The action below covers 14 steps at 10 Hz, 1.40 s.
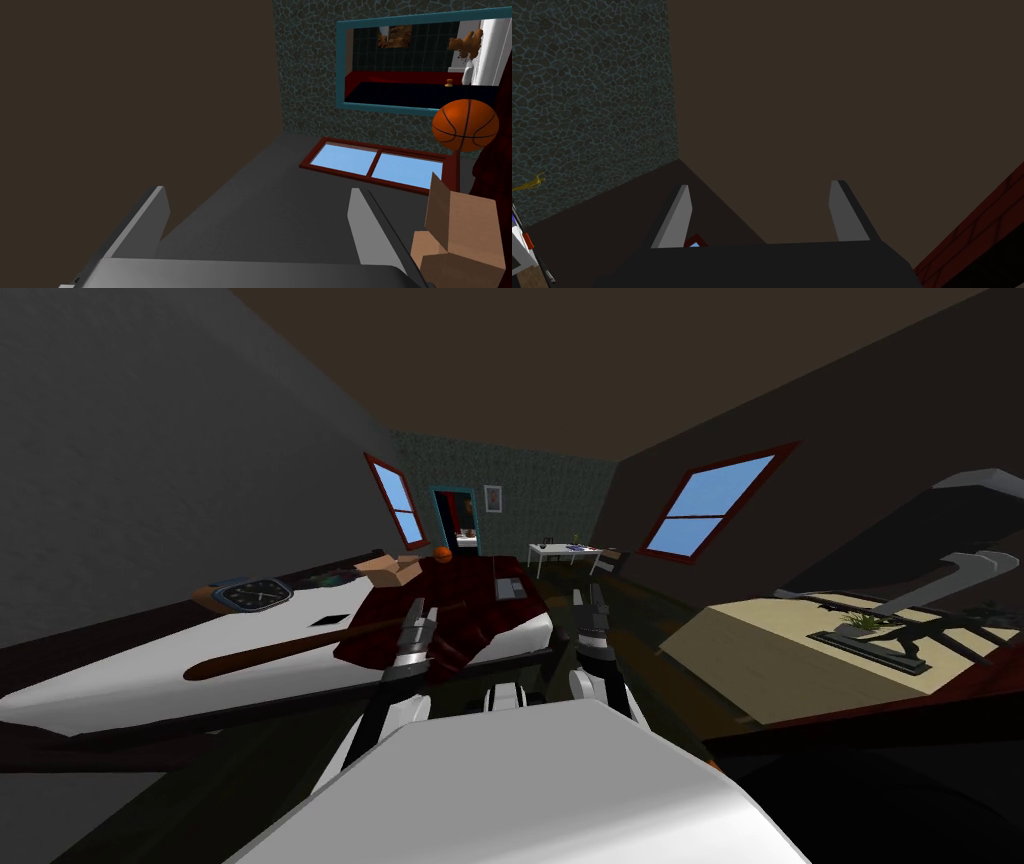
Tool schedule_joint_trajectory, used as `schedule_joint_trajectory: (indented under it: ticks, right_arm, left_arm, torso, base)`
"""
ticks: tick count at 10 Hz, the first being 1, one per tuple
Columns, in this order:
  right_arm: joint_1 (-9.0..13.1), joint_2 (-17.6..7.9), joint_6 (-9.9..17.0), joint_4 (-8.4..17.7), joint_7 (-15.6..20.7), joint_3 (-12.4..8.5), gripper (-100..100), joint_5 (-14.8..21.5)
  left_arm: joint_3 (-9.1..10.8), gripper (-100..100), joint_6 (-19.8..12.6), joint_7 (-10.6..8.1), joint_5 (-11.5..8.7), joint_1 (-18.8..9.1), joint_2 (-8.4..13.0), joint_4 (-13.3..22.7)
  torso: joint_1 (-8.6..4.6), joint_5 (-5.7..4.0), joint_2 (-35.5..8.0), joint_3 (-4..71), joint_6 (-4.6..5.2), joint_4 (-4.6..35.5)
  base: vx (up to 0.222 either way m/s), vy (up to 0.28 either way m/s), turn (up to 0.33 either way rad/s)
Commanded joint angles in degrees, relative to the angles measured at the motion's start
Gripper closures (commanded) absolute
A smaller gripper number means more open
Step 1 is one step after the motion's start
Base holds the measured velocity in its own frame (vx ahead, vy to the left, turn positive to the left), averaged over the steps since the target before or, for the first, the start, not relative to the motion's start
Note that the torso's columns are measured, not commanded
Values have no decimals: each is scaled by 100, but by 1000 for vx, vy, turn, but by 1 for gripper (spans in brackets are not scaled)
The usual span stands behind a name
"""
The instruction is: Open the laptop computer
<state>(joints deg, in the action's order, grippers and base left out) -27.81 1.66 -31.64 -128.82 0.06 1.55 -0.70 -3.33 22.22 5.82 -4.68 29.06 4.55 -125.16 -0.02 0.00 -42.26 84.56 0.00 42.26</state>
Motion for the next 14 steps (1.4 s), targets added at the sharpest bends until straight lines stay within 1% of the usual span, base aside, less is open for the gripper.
schedule_joint_trajectory:
  ticks: [1,3,6,7,11,12,13,14]
  right_arm:
    - [0,0,0,0,0,0,0,0]
    - [0,0,0,0,0,0,0,0]
    - [0,0,0,0,0,0,0,0]
    - [0,0,0,0,0,0,0,0]
    - [0,0,0,0,0,0,0,0]
    - [0,0,0,0,0,0,0,0]
    - [0,0,0,0,0,0,0,0]
    - [0,0,0,0,0,0,0,0]
  left_arm:
    - [14,-100,-117,3,42,-322,242,304]
    - [30,-100,-229,2,80,-626,374,589]
    - [58,-100,-428,1,148,-1135,505,1062]
    - [58,-100,-428,1,148,-1166,505,1095]
    - [102,-100,-740,-2,254,-1953,593,1837]
    - [102,-100,-740,-2,254,-2013,593,1893]
    - [114,-100,-825,-3,283,-2239,603,2112]
    - [127,-100,-913,-4,313,-2401,607,2279]
  torso:
    - [0,0,-1,1,0,1]
    - [-1,0,-1,2,1,2]
    - [0,0,-4,0,0,3]
    - [2,0,-2,1,0,2]
    - [-4,-1,-2,1,0,2]
    - [-4,-1,-1,1,0,2]
    - [4,0,-3,0,0,2]
    - [8,2,-3,0,0,2]
  base:
    - [9,-26,36]
    - [12,-33,34]
    - [9,-42,43]
    - [11,-28,16]
    - [8,-42,50]
    - [10,-37,14]
    - [10,-26,27]
    - [12,-41,63]
